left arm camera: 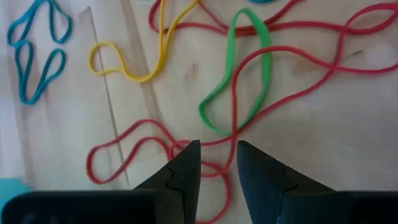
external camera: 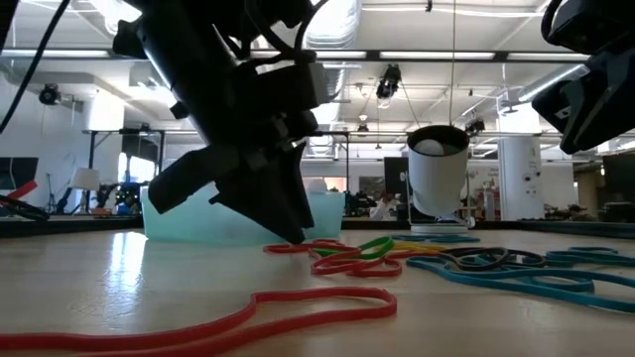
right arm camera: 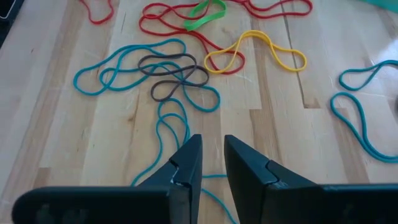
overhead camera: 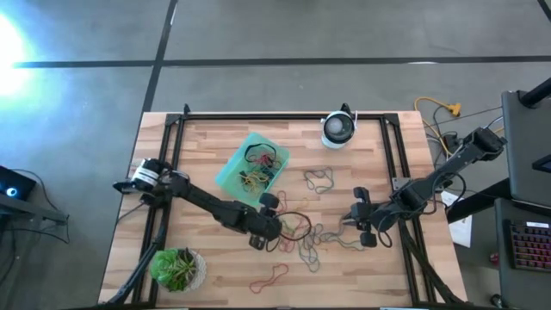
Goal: Pick and place rubber bands into bin
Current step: Put the red rubber band into the green bin
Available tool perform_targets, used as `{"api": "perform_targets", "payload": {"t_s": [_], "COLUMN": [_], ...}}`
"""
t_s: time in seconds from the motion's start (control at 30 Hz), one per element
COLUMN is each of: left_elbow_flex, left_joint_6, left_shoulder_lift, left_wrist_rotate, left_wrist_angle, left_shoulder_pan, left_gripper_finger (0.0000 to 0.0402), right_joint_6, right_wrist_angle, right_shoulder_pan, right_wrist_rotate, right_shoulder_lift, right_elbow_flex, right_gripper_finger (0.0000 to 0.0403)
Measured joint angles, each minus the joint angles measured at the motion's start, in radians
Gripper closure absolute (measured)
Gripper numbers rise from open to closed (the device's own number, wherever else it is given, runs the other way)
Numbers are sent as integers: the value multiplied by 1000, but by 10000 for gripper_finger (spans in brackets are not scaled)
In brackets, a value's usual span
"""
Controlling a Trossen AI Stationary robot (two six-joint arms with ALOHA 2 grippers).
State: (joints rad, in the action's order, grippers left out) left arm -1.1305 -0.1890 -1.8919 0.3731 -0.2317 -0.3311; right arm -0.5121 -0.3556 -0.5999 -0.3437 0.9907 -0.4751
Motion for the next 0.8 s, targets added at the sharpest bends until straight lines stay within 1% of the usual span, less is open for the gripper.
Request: {"api": "perform_targets", "payload": {"t_s": [0.13, 0.27, 0.63, 0.7, 0.8], "left_elbow_flex": [2, 2, 4, 3, 4], "left_joint_6": [8, 25, 30, 28, 28], "left_shoulder_lift": [0, -2, -19, -19, -19], "left_wrist_rotate": [-11, -59, -86, -94, -131], "left_wrist_angle": [3, 5, 8, 7, 7], "left_shoulder_pan": [10, 24, 42, 43, 49], "left_gripper_finger": [313, 313, 315, 322, 346], "right_joint_6": [0, 0, 0, 0, 4], "right_wrist_angle": [0, 1, 2, 1, 2], "right_shoulder_pan": [0, 0, 0, 0, 0], "right_wrist_rotate": [0, 0, 0, 0, 0], "right_shoulder_lift": [0, 0, 0, 0, 0], "right_elbow_flex": [0, 0, 0, 0, 0], "right_gripper_finger": [340, 339, 342, 344, 344]}}
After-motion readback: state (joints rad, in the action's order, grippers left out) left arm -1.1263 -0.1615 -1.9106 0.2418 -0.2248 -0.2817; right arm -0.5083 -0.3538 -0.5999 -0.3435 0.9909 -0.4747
